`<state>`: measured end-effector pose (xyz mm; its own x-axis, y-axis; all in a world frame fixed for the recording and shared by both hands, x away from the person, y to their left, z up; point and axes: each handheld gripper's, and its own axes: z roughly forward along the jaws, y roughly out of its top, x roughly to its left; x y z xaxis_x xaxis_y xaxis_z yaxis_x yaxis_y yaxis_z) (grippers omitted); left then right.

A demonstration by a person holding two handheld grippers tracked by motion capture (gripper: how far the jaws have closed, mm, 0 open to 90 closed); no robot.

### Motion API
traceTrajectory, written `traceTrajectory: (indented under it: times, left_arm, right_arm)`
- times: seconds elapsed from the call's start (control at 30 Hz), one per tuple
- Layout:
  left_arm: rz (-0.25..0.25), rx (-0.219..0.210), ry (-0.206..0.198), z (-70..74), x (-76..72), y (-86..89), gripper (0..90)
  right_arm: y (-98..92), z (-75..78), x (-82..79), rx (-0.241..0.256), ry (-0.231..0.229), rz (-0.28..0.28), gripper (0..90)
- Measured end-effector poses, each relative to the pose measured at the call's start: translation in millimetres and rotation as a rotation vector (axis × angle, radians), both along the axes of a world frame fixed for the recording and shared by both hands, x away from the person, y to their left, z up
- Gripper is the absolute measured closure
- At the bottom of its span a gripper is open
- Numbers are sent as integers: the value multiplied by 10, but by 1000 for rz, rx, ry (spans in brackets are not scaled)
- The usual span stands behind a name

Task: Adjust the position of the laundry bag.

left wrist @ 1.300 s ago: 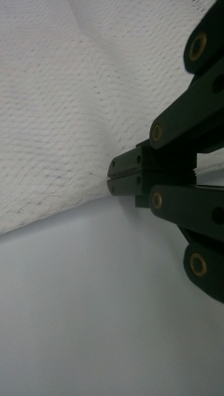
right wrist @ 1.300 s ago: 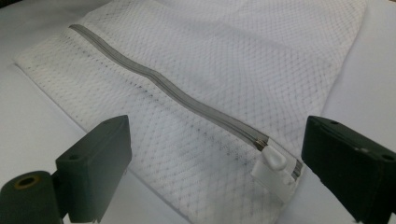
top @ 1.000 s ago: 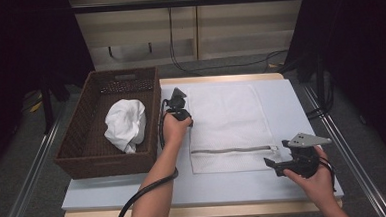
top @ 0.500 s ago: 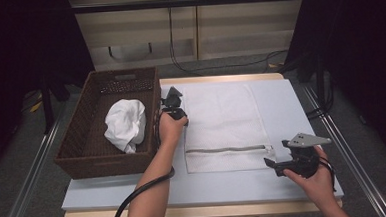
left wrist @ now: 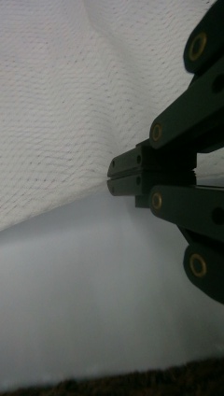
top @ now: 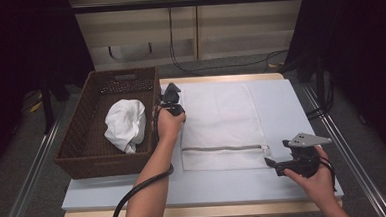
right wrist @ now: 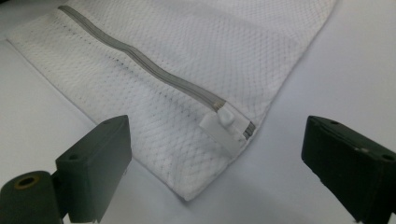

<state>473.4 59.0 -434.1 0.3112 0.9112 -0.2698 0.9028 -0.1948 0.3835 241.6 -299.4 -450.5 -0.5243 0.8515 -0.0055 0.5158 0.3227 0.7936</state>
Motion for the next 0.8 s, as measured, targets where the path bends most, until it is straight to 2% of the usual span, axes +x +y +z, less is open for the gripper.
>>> traceTrajectory:
  times: [0.13,0.2,0.27,0.5,0.63,0.73,0.8]
  left_arm:
    - [0,6,3,5,2,6,900]
    - [19,-14,13,5,5,9,899]
    - [10,-3,12,18,11,25,897]
    - [19,-4,13,41,2,41,883]
    - [15,-4,9,44,-2,41,836]
    - [15,-20,2,47,-8,36,713]
    - [12,-10,-2,55,-21,24,666]
  right_arm:
    - [6,-5,1,-2,0,-5,78]
    - [7,-3,0,-1,1,0,78]
    - [10,-3,0,-2,3,-1,78]
    - [2,-18,8,-3,6,-5,78]
    - [7,-15,11,-3,4,-2,78]
    - [7,-14,15,-3,5,-2,78]
    - [5,-17,23,-3,3,1,78]
